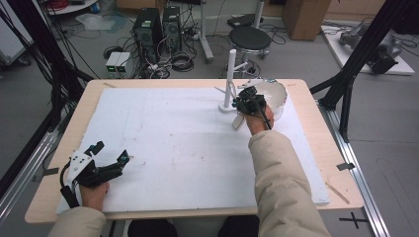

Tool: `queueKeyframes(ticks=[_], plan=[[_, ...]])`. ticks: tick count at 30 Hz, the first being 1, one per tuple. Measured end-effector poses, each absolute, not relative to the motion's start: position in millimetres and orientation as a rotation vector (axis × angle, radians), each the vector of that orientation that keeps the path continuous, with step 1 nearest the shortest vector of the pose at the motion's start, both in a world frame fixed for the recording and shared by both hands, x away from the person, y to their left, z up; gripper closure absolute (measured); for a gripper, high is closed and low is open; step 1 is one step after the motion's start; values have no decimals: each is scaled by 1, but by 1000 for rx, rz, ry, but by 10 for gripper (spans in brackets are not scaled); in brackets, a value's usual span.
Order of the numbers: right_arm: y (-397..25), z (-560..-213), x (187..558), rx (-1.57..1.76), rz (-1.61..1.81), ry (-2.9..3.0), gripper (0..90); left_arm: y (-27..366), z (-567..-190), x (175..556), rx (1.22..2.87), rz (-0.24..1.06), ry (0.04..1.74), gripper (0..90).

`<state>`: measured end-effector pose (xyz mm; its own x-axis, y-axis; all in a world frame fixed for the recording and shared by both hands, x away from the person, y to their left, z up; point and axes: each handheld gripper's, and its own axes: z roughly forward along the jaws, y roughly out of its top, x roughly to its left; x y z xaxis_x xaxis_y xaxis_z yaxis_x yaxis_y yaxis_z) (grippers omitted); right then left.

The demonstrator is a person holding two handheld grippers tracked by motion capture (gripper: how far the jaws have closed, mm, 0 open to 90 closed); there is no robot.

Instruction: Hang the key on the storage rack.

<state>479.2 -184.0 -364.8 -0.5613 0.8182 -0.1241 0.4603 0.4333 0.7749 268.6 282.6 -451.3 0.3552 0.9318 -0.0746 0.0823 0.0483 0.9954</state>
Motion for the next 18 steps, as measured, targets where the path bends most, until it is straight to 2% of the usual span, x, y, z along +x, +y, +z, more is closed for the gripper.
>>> queueKeyframes(ticks=[8,10,13,18], plan=[[-184,-365,480,1071,975,2208,807,283,-451,269,1363,855,1013,63],[-185,-365,479,1071,994,2218,774,283,-451,269,1363,855,1012,62],[-186,-364,479,1061,1054,2238,584,283,-451,268,1367,857,1010,63],[-194,-358,476,1073,1331,2291,185,283,-451,268,1366,859,1011,63]])
